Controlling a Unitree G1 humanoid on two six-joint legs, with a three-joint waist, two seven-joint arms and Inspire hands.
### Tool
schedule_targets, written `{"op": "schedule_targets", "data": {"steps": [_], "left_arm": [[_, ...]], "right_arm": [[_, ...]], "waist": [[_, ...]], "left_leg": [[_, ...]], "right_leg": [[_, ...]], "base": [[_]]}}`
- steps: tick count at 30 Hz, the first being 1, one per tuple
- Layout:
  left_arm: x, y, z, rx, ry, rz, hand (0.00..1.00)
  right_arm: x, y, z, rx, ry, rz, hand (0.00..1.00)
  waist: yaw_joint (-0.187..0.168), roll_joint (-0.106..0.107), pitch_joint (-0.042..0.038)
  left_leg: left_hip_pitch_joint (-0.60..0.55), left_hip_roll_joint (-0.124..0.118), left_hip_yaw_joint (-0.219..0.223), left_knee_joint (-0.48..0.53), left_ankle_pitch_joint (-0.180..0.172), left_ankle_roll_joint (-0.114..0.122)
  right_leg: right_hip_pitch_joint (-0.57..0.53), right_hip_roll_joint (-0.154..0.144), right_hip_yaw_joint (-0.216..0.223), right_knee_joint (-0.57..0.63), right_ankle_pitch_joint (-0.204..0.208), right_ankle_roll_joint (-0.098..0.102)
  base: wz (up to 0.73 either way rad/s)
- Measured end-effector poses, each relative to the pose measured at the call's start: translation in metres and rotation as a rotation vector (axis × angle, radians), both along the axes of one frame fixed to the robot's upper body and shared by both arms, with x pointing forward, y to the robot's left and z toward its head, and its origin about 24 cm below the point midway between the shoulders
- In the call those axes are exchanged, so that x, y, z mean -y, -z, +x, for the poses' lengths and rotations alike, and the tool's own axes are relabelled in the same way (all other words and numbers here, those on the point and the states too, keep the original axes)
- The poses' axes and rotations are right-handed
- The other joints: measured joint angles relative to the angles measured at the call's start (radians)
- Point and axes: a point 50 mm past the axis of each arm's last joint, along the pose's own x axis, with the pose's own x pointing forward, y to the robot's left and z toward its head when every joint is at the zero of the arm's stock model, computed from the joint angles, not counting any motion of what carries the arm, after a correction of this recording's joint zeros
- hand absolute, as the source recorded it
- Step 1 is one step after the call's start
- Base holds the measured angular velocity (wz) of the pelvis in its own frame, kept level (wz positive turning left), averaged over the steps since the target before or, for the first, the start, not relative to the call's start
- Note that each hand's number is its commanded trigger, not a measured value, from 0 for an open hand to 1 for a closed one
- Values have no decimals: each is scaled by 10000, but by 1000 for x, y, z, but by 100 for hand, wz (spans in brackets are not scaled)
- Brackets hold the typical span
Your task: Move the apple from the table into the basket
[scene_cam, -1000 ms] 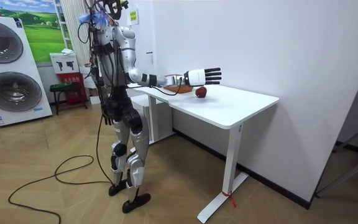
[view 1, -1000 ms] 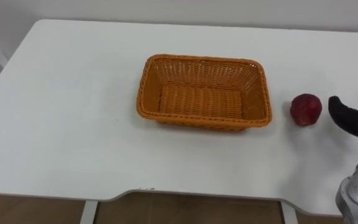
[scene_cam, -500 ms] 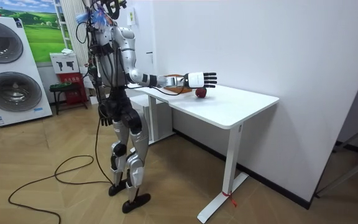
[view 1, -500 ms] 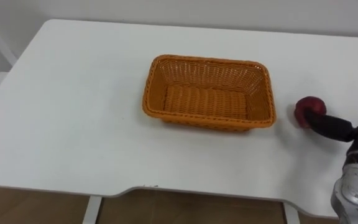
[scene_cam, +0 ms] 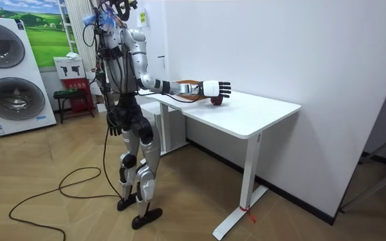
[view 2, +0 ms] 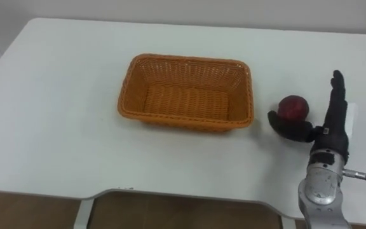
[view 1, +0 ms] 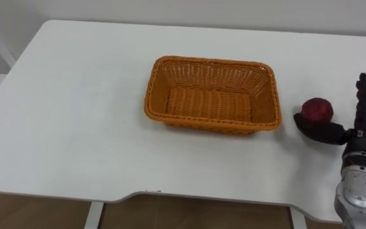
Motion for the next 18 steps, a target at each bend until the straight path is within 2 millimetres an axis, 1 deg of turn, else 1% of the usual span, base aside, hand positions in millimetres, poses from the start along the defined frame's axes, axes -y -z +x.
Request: {"op": "schedule_targets", "data": {"steps": [4,8,11,12,13,15,18], "left_arm": [[0,0,-1,-19,-19,-20,0],[0,0,-1,-15,-46,-162,0],[0,0,-3,-73,-81,-167,0],[-1,0,-4,-97,-85,-185,0],[-1,0,-5,-112,-84,-192,0],[-2,0,-6,-144,-91,-176,0],[-2,0,-8,-200,-102,-219,0]], "right_arm": [[1,6,0,-317,-146,98,0],[4,16,1,-899,-306,151,0],[8,24,-1,-1357,-312,290,0],[9,25,-1,-1482,-408,289,38],[9,24,-1,-1508,-467,285,100],[11,26,0,-1699,-590,320,100],[15,27,2,-1817,-533,404,100]], "waist": [[-2,-42,26],[-5,-140,71],[-24,-218,29],[-44,-228,19],[-51,-235,12],[-78,-279,-37],[-95,-303,-50]], "left_leg": [[57,0,-27,0,0,0],[54,-1,-34,1,0,0],[54,-2,-70,2,0,0],[59,-2,-152,4,0,1],[67,-2,-159,6,0,1],[85,-3,-214,20,1,1],[187,0,-289,62,1,1]], "right_leg": [[70,1,-3,0,0,0],[88,-1,-12,-1,-1,0],[104,-12,-35,-4,-2,1],[133,-23,-93,-18,-3,2],[141,-25,-102,-28,-3,2],[193,-35,-194,-66,-2,3],[391,-32,-254,-175,17,10]], "base": [[0],[0],[3],[9],[8],[7],[9]]}}
